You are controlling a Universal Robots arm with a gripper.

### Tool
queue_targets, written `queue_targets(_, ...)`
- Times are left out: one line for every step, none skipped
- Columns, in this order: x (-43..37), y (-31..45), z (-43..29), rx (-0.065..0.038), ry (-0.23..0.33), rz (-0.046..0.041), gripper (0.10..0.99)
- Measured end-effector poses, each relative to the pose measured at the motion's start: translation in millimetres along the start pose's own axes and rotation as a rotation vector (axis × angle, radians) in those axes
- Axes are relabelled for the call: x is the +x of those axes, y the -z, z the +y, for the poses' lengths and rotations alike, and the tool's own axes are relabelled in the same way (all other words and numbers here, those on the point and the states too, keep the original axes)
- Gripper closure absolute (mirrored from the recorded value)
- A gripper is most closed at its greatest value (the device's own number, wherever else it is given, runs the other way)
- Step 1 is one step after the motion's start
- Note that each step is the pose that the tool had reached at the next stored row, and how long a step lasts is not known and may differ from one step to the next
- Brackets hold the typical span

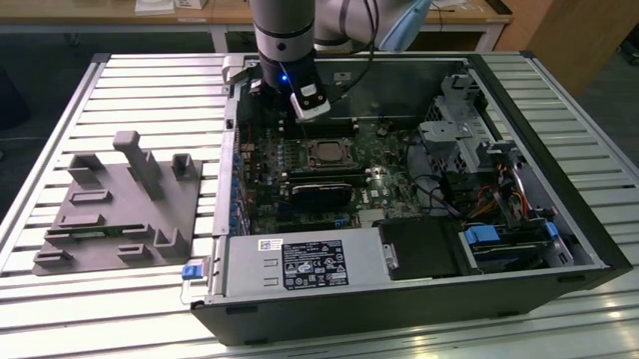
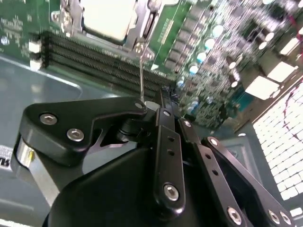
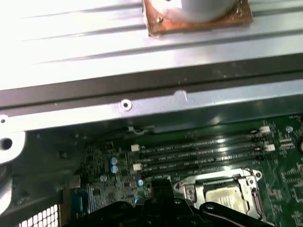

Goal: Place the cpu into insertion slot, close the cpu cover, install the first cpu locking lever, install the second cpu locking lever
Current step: 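Install the first cpu locking lever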

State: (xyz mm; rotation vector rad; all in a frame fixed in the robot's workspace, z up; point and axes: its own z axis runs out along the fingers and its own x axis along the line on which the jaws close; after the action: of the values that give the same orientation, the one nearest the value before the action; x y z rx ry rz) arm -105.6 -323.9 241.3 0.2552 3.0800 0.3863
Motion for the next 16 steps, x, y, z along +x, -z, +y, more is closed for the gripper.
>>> queue_targets(0.0,0.0,0.0,0.0,0.0,0.0,0.98)
queue_targets(0.0,0.0,0.1,-0.001,0.0,0.0001,0.98)
queue_targets(0.0,0.0,0.1,-0.001,0.0,0.0001,0.98)
queue_targets(-0.1,0.0,0.0,-0.001,0.0,0.0002,0.98)
queue_targets(-1.1,0.0,0.2,-0.001,0.0,0.0002,0.98)
queue_targets(-3.3,-0.1,0.5,-0.001,0.0,0.0003,0.98)
queue_targets(-6.7,-0.3,1.1,-0.001,0.0,0.0003,0.98)
queue_targets(-10.6,-0.5,1.7,-0.001,0.0,0.0004,0.98)
queue_targets(-14.6,-0.7,2.4,-0.001,0.0,0.0007,0.98)
queue_targets(-18.7,-0.9,3.0,-0.001,0.0,0.0009,0.98)
queue_targets(-22.7,-1.0,3.7,-0.001,0.0,0.0012,0.98)
queue_targets(-27.1,-1.3,4.4,-0.001,0.0,0.0015,0.98)
queue_targets(-31.6,-1.5,5.1,-0.001,-0.001,0.0018,0.98)
queue_targets(-36.3,-1.7,5.8,0.0,-0.001,0.002,0.98)
queue_targets(-40.7,-2.0,6.6,0.0,-0.001,0.0024,0.98)
queue_targets(-45.1,-2.2,7.3,0.0,-0.001,0.0027,0.98)
